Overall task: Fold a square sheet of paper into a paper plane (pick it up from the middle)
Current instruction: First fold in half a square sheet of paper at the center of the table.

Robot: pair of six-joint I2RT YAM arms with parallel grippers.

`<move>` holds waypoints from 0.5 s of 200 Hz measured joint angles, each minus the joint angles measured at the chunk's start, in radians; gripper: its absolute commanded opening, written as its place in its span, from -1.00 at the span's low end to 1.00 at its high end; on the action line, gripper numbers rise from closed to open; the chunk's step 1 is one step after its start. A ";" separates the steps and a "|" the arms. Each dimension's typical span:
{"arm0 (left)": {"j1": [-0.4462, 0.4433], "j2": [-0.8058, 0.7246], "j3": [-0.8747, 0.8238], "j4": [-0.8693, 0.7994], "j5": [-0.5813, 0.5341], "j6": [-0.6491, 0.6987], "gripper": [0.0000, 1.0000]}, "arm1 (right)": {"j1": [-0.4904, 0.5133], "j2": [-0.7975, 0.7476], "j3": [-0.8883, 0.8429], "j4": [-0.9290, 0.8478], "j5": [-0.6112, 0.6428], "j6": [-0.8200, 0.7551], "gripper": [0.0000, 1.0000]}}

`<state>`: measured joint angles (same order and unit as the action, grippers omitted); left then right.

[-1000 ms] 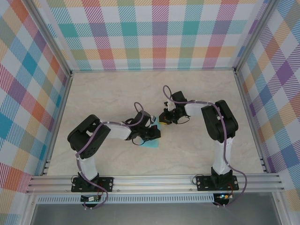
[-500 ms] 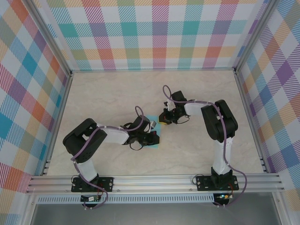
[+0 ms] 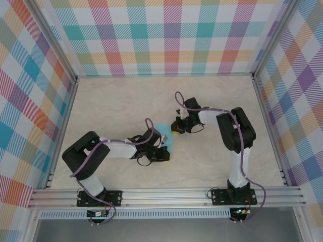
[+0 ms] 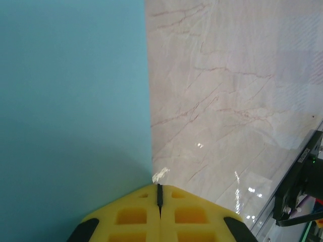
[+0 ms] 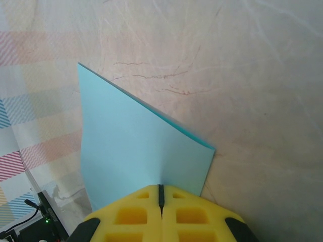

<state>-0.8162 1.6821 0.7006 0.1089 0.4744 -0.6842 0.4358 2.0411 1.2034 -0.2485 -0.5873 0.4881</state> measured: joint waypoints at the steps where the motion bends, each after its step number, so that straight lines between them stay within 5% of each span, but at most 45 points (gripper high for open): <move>1: 0.000 -0.002 0.002 -0.006 -0.002 0.001 -1.00 | 0.000 0.000 0.001 -0.001 0.000 0.000 -1.00; 47: 0.031 -0.058 0.138 -0.162 -0.064 0.025 -0.67 | 0.001 -0.007 0.066 -0.079 0.055 -0.038 -0.92; 100: 0.230 -0.178 0.200 -0.349 -0.207 0.018 0.10 | 0.056 -0.162 0.078 -0.175 0.211 -0.058 -0.21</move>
<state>-0.5865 1.5043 0.9001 -0.2401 0.2676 -0.6662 0.4915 1.8793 1.2812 -0.4232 -0.3767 0.4301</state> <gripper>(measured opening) 0.493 0.316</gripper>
